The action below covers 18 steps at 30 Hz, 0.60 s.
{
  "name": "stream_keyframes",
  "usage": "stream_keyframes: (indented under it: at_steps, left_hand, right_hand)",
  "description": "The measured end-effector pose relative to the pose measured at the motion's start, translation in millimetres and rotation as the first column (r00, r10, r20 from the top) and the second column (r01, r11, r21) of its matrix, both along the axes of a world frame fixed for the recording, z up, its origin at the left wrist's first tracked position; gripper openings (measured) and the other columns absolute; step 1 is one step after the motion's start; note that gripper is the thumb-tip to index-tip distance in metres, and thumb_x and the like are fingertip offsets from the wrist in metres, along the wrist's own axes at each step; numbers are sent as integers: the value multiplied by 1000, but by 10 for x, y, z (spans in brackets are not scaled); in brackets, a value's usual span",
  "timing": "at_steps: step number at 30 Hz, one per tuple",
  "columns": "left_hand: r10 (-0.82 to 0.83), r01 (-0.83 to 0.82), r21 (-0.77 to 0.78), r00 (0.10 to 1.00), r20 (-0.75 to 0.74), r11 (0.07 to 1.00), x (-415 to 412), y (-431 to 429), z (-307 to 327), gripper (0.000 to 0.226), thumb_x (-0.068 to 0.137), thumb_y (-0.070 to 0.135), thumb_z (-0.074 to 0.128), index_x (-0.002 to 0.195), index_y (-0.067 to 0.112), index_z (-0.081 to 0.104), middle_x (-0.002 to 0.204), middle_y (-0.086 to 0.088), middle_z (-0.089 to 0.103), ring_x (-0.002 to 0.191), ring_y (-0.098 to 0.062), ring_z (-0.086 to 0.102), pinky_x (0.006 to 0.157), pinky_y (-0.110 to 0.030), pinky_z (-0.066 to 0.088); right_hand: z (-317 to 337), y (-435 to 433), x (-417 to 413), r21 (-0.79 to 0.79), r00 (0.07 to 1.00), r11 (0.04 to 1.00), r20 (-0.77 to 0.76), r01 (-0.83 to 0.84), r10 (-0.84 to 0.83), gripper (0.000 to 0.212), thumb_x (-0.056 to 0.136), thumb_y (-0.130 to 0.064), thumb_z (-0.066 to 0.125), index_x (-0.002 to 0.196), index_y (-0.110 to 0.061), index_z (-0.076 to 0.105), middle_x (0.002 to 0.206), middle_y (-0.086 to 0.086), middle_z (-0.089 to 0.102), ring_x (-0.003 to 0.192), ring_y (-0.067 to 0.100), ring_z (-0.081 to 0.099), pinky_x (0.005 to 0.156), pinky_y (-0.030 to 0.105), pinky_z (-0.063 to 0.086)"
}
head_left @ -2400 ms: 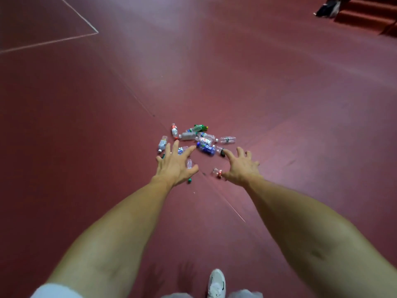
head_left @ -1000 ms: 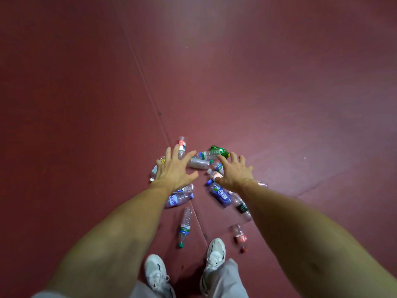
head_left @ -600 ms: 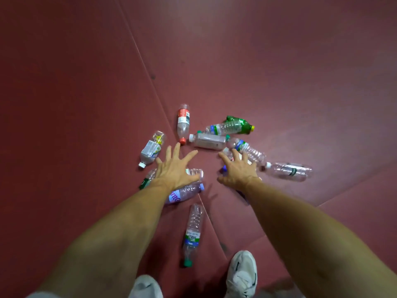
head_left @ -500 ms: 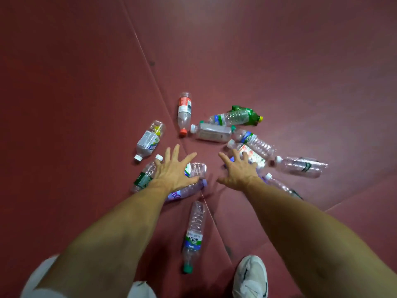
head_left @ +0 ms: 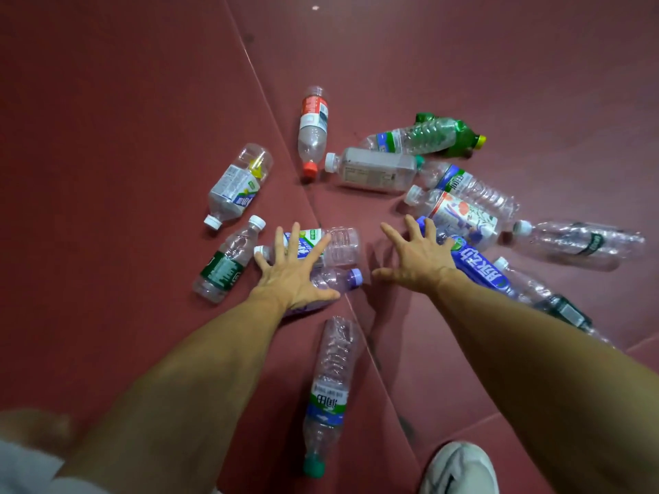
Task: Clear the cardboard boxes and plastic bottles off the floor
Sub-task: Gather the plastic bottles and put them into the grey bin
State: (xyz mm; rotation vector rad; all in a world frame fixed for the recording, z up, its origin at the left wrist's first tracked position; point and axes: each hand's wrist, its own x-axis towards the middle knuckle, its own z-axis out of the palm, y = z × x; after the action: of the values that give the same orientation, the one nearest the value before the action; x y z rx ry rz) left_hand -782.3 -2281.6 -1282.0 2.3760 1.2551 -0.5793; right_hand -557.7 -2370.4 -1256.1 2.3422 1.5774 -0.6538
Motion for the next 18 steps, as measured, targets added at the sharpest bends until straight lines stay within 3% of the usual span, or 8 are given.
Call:
stream_keyframes:
  at_steps: [7,12,18]
  left_hand:
    - [-8,8,10,1000,11,1000,-65,-82,-50,113,70,85,58,145,59,-21,156,-2,-42,142,-31,-41,112,-73,-6]
    - [-8,8,5,1000,-2,1000,-59,-73,-55,113,69,87,57,145,59,-22,156,-1,-42,142,-31,-40,112,-73,-6]
    - [-10,10,-12,1000,-4,1000,-64,-69,-56,114,68,88,56,146,58,-22,155,-2,-43,141,-32,-42,112,-73,-7]
  right_hand:
    - [-70,-237,113,20,995,1000,100,19,-21,95,82,-80,50,157,-42,6,166,3,-4,151,39,-5,111,74,15]
    - [-104,-492,207,3,980,987,120,159,-158,101,80,-81,53,157,-43,-1,166,3,-15,150,39,-14,108,77,15]
    - [-100,-463,135,-44,973,990,195,137,-126,94,86,-60,63,157,-40,6,164,6,-2,145,41,11,105,64,32]
